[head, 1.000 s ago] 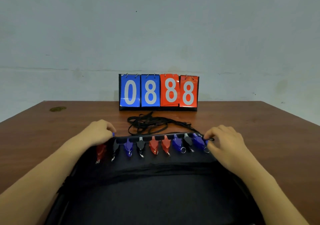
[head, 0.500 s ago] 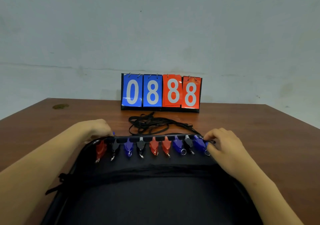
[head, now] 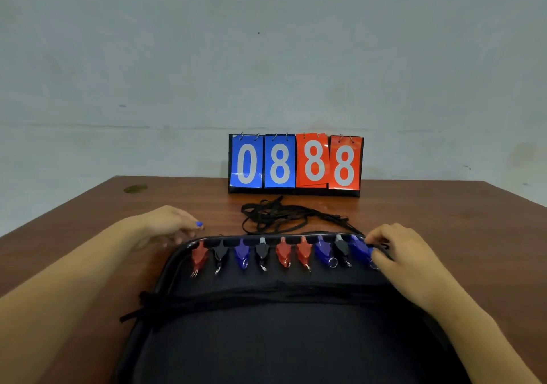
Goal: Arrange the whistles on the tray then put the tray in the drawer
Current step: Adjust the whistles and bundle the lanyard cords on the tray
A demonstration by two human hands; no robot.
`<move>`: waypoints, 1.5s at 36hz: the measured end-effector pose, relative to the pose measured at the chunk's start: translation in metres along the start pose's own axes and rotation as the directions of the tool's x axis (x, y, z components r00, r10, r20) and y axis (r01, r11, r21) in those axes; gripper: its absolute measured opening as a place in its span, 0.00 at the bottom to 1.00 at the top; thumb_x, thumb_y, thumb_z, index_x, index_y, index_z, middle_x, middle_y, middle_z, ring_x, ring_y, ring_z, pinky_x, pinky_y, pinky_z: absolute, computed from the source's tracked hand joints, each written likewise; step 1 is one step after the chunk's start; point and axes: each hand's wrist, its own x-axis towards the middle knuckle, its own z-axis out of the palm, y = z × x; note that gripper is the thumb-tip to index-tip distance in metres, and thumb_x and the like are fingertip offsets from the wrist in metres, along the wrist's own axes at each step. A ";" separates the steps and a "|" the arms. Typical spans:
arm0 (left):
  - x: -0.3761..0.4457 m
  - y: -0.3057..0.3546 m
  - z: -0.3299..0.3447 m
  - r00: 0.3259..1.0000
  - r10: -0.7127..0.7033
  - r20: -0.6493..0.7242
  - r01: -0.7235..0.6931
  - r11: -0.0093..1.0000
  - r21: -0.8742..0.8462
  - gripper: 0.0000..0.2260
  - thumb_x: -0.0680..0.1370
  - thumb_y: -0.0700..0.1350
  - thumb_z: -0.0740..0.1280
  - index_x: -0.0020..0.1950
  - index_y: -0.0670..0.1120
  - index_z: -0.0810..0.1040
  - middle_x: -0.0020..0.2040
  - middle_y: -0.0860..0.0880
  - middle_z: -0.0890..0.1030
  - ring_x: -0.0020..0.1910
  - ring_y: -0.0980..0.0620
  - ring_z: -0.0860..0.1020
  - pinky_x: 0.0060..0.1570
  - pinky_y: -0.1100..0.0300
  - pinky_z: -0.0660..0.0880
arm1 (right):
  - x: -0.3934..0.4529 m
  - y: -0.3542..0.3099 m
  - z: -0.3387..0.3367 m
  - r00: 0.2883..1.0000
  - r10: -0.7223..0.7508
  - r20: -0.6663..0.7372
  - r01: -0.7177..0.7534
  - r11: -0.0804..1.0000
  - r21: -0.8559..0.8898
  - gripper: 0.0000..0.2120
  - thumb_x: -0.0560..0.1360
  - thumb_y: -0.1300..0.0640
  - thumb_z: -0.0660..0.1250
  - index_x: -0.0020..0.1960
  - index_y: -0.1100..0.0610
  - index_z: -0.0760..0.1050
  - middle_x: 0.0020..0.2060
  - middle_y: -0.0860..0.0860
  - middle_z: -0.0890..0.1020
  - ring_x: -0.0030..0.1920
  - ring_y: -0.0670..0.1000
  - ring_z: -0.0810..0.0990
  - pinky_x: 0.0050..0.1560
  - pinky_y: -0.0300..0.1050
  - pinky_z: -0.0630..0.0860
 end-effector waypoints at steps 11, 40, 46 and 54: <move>-0.006 0.037 0.035 0.999 -0.041 0.009 0.039 0.990 0.133 0.06 0.72 0.41 0.69 0.40 0.39 0.82 0.40 0.42 0.80 0.38 0.45 0.76 0.42 0.57 0.73 | 0.004 0.003 0.002 0.999 -0.009 0.046 0.008 1.000 0.015 0.09 0.77 0.57 0.62 0.49 0.43 0.67 0.44 0.39 0.70 0.50 0.42 0.70 0.50 0.36 0.65; -0.078 0.029 0.045 0.872 0.323 -0.368 -0.479 0.723 -0.499 0.06 0.77 0.45 0.65 0.45 0.46 0.80 0.39 0.47 0.80 0.39 0.53 0.77 0.47 0.57 0.76 | 0.027 -0.122 -0.008 0.958 -0.264 0.114 0.232 0.943 0.238 0.17 0.76 0.54 0.64 0.64 0.43 0.68 0.43 0.41 0.78 0.43 0.41 0.77 0.50 0.38 0.76; -0.090 0.031 0.053 0.849 0.432 -0.305 -0.525 0.620 -0.583 0.06 0.76 0.42 0.66 0.43 0.44 0.81 0.39 0.48 0.83 0.41 0.51 0.81 0.46 0.60 0.77 | 0.044 -0.154 0.035 0.940 -0.296 0.167 0.239 0.926 0.293 0.19 0.75 0.52 0.65 0.66 0.45 0.68 0.44 0.44 0.80 0.46 0.44 0.78 0.51 0.42 0.76; -0.086 0.032 0.058 0.880 0.357 -0.314 -0.472 0.569 -0.674 0.05 0.77 0.43 0.64 0.49 0.46 0.79 0.46 0.47 0.82 0.47 0.50 0.80 0.54 0.51 0.77 | 0.063 -0.149 0.043 0.984 -0.176 -0.013 0.160 0.861 0.483 0.08 0.77 0.55 0.63 0.52 0.54 0.79 0.41 0.45 0.81 0.42 0.44 0.79 0.44 0.36 0.77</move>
